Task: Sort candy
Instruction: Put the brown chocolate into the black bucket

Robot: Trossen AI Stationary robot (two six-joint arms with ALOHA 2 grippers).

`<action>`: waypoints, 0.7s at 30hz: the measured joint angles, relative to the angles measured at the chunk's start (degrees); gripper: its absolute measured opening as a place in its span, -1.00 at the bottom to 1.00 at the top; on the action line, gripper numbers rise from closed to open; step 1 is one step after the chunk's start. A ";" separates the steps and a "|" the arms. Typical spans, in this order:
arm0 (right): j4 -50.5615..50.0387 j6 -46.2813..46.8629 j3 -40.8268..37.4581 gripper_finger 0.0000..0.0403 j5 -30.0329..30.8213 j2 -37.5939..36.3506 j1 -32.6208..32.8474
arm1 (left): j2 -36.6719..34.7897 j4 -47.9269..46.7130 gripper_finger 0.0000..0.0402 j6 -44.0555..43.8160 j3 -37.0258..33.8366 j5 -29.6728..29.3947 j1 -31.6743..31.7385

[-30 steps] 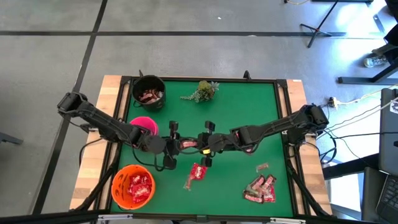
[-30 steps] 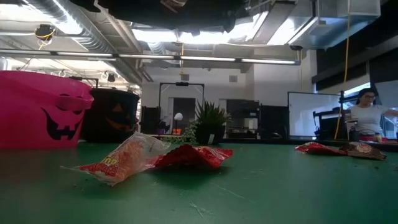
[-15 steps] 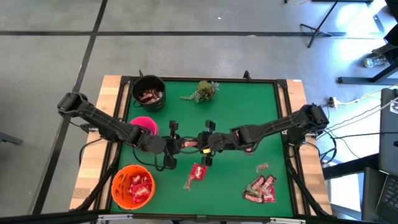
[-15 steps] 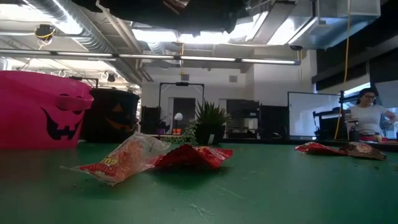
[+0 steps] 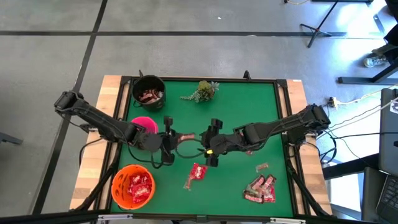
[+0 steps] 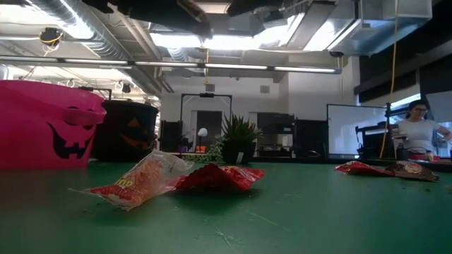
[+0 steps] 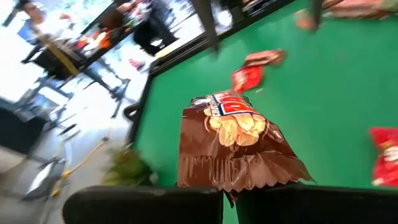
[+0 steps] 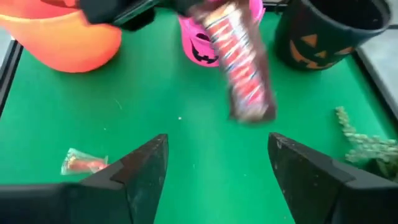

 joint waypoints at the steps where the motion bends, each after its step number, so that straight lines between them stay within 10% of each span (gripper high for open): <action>1: -1.10 0.00 0.72 0.36 0.88 -0.04 0.50 | -1.34 -1.71 -1.00 -0.01 0.00 -1.31 0.12; 13: -2.83 -1.49 1.12 0.16 6.33 -1.25 4.18 | -24.29 -23.24 -1.00 1.17 0.01 -11.25 15.73; 21: -3.98 -1.31 1.10 0.13 6.33 -1.26 4.14 | -28.67 -27.04 -0.90 -2.92 0.00 1.62 37.03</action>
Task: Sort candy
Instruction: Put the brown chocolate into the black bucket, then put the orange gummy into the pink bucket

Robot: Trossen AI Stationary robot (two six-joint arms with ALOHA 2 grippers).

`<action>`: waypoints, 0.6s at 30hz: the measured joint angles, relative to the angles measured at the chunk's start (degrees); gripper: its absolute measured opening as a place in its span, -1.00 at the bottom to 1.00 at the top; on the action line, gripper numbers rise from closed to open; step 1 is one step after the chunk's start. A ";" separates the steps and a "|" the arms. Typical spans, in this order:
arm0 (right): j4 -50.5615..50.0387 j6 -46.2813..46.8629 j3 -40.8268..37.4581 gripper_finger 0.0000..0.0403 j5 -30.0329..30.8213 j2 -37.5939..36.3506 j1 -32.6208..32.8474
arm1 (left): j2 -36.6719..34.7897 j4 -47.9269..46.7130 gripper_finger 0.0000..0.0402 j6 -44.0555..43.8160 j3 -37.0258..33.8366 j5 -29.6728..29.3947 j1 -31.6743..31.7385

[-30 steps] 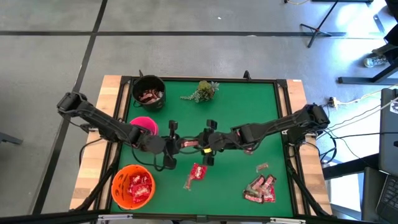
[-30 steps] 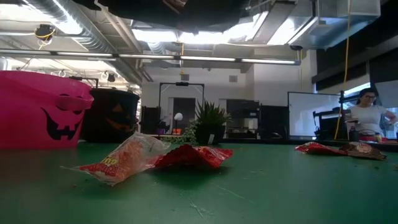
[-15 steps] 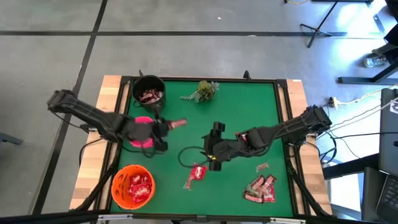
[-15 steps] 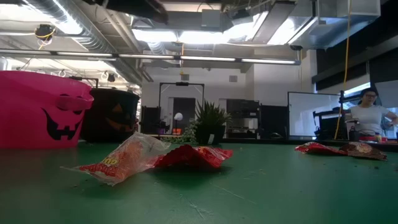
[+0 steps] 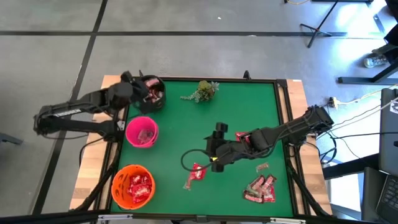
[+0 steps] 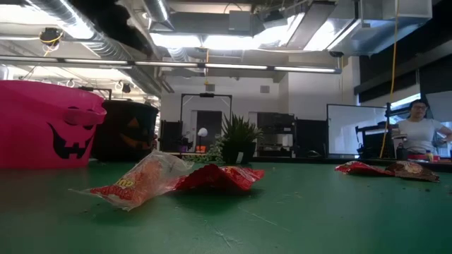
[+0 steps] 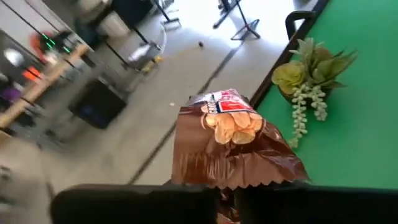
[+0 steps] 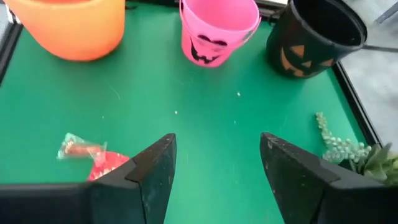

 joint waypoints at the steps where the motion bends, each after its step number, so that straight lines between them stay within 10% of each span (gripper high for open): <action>1: -0.85 0.35 0.00 0.13 0.00 0.01 0.00 | 0.00 -0.06 -0.84 -0.58 0.00 2.07 1.81; 18: -25.85 21.22 -0.04 0.13 0.40 -5.16 11.85 | -1.13 -6.92 0.08 -7.20 4.52 10.75 7.78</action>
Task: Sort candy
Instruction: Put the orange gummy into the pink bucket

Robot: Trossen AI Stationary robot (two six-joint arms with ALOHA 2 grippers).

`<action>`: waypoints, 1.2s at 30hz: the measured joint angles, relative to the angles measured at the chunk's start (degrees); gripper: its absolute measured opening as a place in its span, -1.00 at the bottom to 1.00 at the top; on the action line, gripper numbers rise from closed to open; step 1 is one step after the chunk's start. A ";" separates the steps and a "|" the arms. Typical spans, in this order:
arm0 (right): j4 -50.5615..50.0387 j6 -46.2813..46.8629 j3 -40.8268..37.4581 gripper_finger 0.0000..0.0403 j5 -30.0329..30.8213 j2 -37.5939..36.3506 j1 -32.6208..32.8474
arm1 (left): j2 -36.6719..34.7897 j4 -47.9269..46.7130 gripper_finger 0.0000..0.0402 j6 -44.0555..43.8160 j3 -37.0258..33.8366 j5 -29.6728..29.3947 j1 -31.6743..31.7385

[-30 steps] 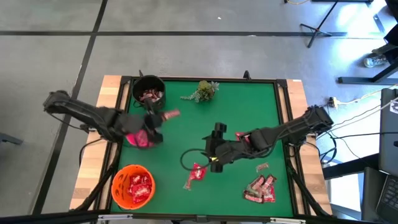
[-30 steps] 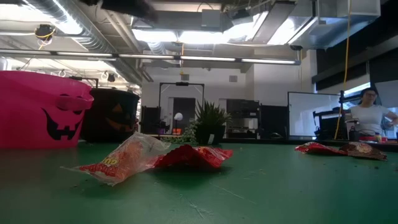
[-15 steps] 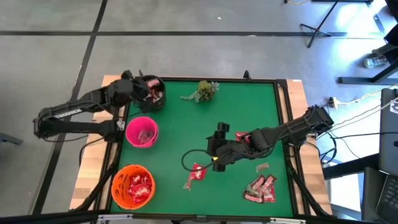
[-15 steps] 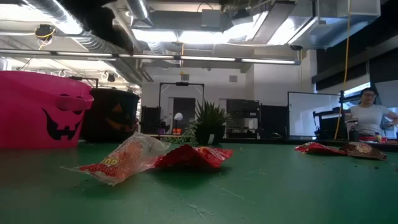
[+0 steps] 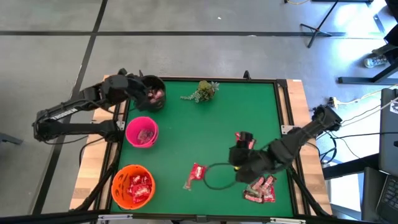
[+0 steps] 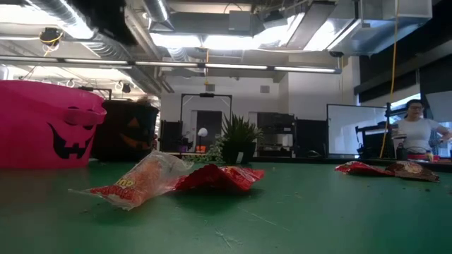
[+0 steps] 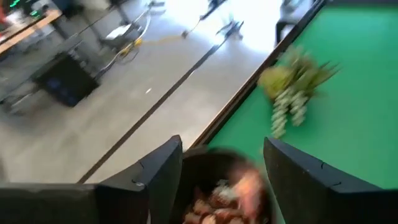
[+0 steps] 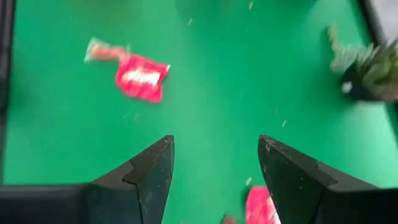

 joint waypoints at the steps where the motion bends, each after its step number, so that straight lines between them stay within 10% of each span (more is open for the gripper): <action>1: -1.32 2.23 0.00 0.13 0.01 -0.10 0.98 | -0.54 0.11 0.07 -0.57 0.52 1.08 -0.54; 14: -6.69 24.92 -1.85 0.13 -1.53 -0.33 12.36 | -0.69 3.04 -0.13 -8.42 1.08 27.14 -11.82; 26: 18.53 33.10 -20.58 0.13 -14.11 0.56 19.59 | 5.14 13.15 -0.33 -8.35 1.06 20.51 -29.19; 36: 15.02 43.08 -24.61 0.13 -28.48 4.20 20.91 | 9.42 13.32 -0.34 -6.93 1.04 17.96 -31.02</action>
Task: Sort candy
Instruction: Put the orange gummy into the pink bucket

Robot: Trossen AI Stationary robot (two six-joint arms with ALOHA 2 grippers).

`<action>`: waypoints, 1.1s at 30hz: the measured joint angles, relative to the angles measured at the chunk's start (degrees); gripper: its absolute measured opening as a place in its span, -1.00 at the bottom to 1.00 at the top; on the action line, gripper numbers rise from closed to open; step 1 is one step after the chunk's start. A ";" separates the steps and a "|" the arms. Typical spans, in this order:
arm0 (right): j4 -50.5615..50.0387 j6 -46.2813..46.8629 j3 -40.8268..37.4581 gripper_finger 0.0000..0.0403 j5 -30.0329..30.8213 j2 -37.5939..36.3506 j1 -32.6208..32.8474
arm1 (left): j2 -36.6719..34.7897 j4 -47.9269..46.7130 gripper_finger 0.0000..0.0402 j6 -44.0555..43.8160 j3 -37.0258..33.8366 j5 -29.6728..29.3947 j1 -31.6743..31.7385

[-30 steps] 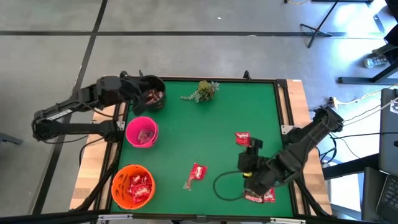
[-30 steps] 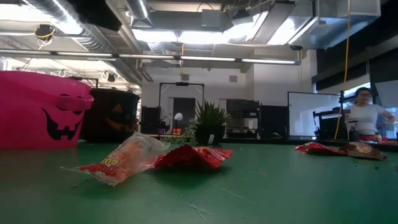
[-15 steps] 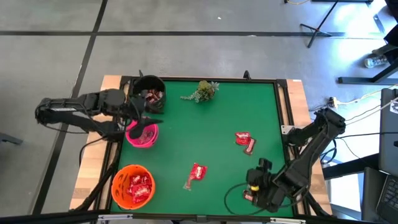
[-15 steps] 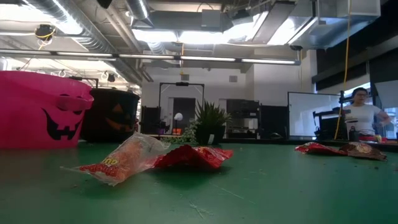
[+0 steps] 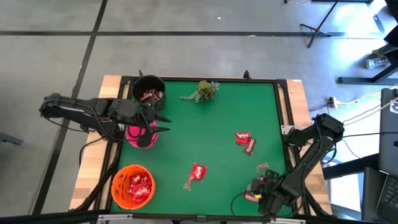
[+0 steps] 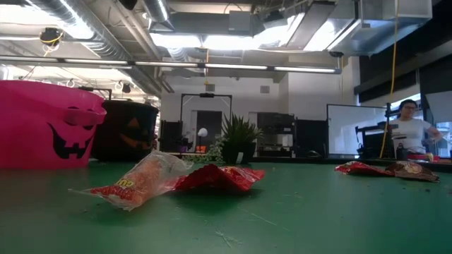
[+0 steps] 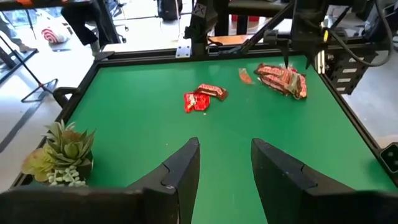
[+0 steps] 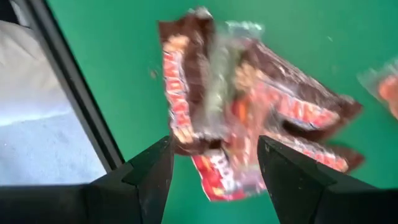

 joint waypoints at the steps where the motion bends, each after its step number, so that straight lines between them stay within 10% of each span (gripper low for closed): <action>1: -0.68 0.89 0.00 0.13 -0.30 0.00 -0.04 | 0.27 -0.02 -0.34 -0.01 0.00 0.00 0.00; 19: 3.41 4.98 -7.78 0.08 -1.85 0.02 -0.15 | 2.76 -0.06 -0.34 -3.20 -0.07 0.22 -0.02; 33: -0.62 2.58 -8.31 -0.95 2.29 -0.74 -1.02 | 3.13 0.02 -0.34 -3.17 -0.07 -1.53 -2.22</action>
